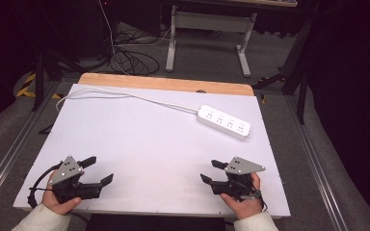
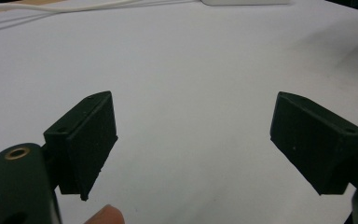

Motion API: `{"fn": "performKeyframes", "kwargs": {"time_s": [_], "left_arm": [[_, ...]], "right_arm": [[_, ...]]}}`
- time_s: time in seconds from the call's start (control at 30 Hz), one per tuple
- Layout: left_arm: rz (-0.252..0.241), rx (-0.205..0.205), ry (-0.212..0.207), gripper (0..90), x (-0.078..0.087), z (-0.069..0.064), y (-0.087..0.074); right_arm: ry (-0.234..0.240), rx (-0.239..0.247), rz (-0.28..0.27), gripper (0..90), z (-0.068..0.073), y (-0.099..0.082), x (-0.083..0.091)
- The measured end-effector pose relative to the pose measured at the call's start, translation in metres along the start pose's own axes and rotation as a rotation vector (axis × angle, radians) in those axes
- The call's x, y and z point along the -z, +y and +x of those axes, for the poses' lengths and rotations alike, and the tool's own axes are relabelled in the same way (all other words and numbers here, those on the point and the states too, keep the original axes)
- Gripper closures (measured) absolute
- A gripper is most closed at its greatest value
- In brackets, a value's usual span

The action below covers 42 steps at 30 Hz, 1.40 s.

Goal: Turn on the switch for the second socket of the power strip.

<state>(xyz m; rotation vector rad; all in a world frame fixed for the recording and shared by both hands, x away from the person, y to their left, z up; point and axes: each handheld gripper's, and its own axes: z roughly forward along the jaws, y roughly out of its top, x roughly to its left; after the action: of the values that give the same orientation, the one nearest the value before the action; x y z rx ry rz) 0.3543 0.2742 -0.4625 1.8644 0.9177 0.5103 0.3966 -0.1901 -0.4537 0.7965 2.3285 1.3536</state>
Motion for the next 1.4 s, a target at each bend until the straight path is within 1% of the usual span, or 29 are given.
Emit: {"fn": "performKeyframes", "kwargs": {"time_s": [0.07,0.27,0.43,0.5,0.6,0.63,0.67,0.7,0.87,0.97,1.07,1.13,1.23,1.3,1.4], "left_arm": [[0.002,-0.006,0.015,15.3,0.001,0.0,0.0],[0.001,0.008,0.016,15.3,0.002,0.0,0.002],[0.007,0.005,0.014,15.3,0.003,0.0,0.002],[0.006,-0.001,0.023,15.3,0.003,0.0,0.002],[0.007,-0.004,0.025,15.3,0.004,-0.001,0.002],[0.005,-0.006,0.026,15.3,0.004,-0.001,0.002],[0.001,0.0,0.026,15.3,0.004,-0.002,0.002],[0.0,-0.004,0.027,15.3,0.004,-0.002,0.002],[0.004,-0.004,0.019,15.5,0.005,-0.002,0.003],[0.007,0.004,0.017,15.5,0.005,-0.002,0.003],[0.013,0.01,0.013,15.5,0.005,-0.001,0.004],[0.011,0.019,0.013,15.5,0.005,-0.001,0.003],[0.017,0.014,0.015,15.5,0.005,-0.001,0.003],[0.019,0.006,0.019,15.6,0.005,-0.001,0.003],[0.02,0.007,0.024,15.6,0.005,-0.001,0.003]], "right_arm": [[0.002,-0.001,0.002,37.9,0.0,0.0,0.0],[0.011,-0.009,0.008,40.7,-0.001,0.001,0.0],[0.008,-0.003,0.009,40.7,0.0,0.002,-0.001],[0.008,-0.001,0.01,40.7,-0.001,0.002,-0.001],[0.008,0.001,0.015,40.7,-0.001,0.003,-0.001],[0.008,0.0,0.017,40.7,-0.001,0.003,-0.001],[0.008,0.0,0.017,40.7,-0.001,0.003,-0.001],[0.008,0.008,0.022,41.0,0.0,0.004,-0.001],[0.012,0.01,0.03,41.4,0.0,0.004,-0.003],[0.013,0.003,0.028,41.9,0.0,0.005,-0.002],[0.015,-0.003,0.029,42.6,-0.001,0.007,-0.001],[0.013,-0.002,0.04,43.8,-0.003,0.012,0.0],[0.01,0.001,0.048,45.0,-0.005,0.018,0.001],[0.01,-0.003,0.053,45.8,-0.008,0.023,0.003],[0.013,-0.012,0.054,46.0,-0.01,0.027,0.003]]}}
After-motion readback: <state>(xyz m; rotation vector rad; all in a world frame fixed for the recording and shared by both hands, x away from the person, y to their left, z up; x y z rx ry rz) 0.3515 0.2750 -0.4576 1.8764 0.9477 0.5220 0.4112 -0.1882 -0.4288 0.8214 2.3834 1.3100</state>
